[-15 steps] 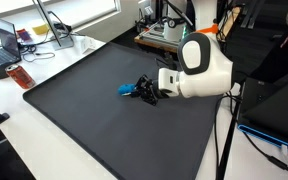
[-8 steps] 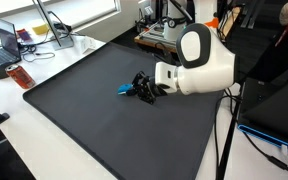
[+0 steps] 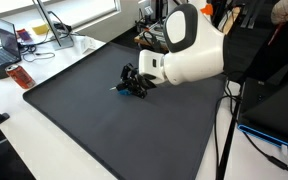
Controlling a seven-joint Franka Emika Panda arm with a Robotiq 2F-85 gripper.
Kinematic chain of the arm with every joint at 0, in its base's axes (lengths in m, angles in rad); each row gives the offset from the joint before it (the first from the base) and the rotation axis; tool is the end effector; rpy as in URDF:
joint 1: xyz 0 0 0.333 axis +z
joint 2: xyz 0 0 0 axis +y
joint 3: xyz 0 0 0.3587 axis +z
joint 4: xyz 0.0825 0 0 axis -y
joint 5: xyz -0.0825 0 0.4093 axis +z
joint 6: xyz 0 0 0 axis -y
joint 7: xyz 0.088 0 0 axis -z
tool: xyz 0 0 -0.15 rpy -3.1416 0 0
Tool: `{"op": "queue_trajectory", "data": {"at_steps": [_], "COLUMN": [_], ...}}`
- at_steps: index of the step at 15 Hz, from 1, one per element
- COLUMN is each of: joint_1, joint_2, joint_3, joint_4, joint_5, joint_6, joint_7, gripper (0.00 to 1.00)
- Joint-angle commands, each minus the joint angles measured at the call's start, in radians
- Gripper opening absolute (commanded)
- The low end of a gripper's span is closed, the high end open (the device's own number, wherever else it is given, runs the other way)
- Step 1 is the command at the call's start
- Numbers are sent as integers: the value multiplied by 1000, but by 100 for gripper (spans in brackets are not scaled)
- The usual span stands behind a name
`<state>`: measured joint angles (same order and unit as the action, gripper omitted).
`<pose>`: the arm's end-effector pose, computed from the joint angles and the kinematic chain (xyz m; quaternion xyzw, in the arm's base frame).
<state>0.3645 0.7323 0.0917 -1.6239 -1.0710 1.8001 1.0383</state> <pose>0.6701 0.1977 0.1810 0.8782 -0.0076 0.1136 0.4646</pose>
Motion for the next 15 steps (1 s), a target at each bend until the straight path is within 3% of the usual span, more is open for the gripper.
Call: {"op": "queue_trajectory", "data": {"at_steps": [1, 15], "joint_1": [-48, -145], "joint_2": [-58, -138], "joint_3": [21, 8], "joint_4": [-43, -64], "joint_5": [35, 264], "joint_6": [40, 130], "joint_7": [-75, -355], "gripper": [4, 4]}}
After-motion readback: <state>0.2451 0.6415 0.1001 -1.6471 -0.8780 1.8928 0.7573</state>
